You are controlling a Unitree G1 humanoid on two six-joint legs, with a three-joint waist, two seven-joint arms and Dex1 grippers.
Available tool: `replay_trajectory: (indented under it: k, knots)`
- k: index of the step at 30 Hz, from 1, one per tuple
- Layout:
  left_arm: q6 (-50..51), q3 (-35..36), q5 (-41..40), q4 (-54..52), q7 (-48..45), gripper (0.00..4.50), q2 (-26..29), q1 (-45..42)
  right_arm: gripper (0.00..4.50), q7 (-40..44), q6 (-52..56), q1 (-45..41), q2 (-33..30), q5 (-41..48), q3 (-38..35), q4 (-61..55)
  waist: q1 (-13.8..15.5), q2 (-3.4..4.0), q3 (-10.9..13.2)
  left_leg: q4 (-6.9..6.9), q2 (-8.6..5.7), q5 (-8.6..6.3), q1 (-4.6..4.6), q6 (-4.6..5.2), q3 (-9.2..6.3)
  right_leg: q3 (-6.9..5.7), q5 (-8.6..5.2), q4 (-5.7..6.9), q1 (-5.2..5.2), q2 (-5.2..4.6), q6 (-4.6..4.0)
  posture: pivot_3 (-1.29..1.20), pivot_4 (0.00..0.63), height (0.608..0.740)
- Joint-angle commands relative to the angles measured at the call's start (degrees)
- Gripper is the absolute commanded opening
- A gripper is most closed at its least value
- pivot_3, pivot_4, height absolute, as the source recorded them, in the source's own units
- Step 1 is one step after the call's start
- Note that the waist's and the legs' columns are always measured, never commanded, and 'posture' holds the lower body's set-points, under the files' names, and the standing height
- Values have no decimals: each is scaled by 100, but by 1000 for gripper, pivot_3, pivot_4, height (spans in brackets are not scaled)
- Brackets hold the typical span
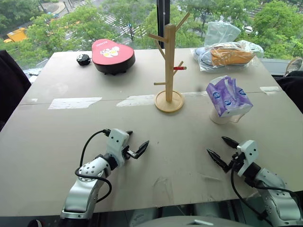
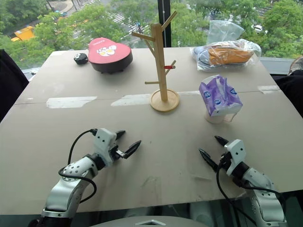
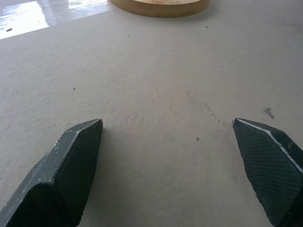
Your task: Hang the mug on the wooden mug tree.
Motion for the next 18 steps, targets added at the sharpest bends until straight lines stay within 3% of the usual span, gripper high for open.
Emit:
replay_trajectory:
  k: [1, 18]
  knots:
    - [129, -275, -51, 71, -218, 4500, 4, 160, 4447, -34, 17, 62, -36, -38, -81, 152, 0, 0, 0, 0, 0, 0, 0, 0, 0, 0, 0, 0, 0, 0, 0, 0, 150, 740]
    - [154, -332, -132, -6, -344, 4500, 5, 171, 4447, -183, -22, 130, -36, -17, -127, 72, 15, 0, 5, 0, -3, 0, -1, 0, -1, -1, -1, 0, 0, -3, 1, 0, 150, 740]
